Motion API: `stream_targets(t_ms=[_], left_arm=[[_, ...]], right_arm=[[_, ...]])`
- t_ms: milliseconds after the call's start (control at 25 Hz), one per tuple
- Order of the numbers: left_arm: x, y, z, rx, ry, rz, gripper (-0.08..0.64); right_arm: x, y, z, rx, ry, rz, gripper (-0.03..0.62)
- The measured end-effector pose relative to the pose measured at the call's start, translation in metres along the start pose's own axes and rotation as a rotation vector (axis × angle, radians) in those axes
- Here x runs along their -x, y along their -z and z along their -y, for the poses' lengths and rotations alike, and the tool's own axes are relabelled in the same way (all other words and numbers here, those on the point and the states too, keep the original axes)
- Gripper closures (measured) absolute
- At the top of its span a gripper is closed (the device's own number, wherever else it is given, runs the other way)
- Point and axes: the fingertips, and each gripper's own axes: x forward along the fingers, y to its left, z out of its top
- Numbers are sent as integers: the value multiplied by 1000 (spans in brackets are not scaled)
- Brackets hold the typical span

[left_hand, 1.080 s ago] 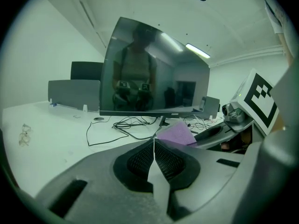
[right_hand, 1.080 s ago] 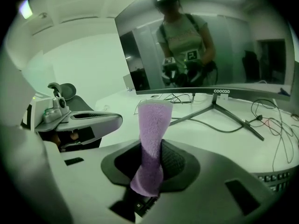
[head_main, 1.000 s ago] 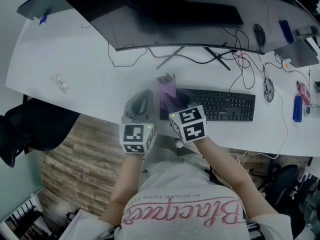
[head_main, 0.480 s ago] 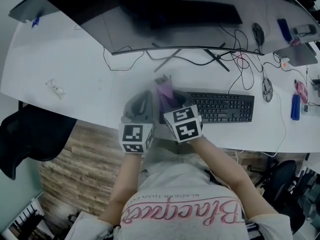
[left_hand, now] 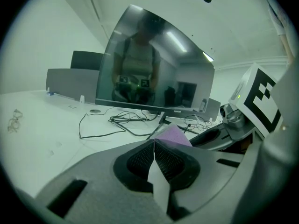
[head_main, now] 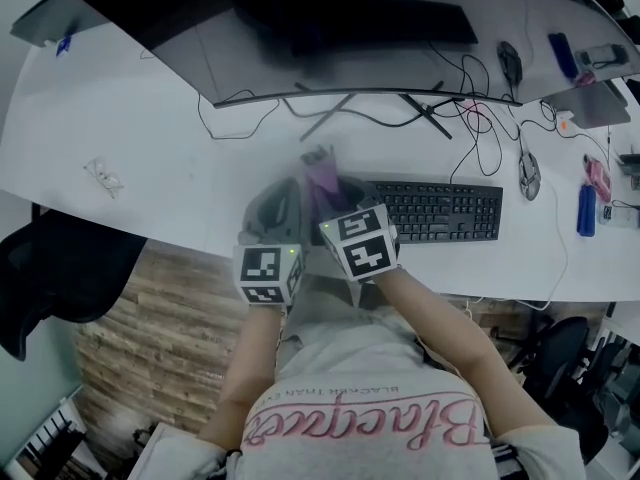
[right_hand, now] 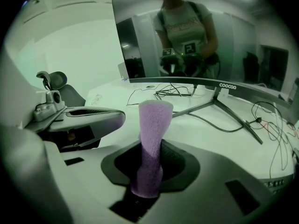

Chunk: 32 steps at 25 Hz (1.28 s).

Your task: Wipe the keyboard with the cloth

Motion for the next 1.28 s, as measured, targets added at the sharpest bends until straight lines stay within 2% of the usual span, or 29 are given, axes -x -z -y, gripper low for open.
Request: stream_targets(t_ms=[560,1280], left_arm=[[1,-3,37,-6,-36,13,554],[-17,-3,103,-46,-26,-7,554]], right_arm=[[17,13,18,12,-22,0,506],[51,38,79,-31,-2,8,506]])
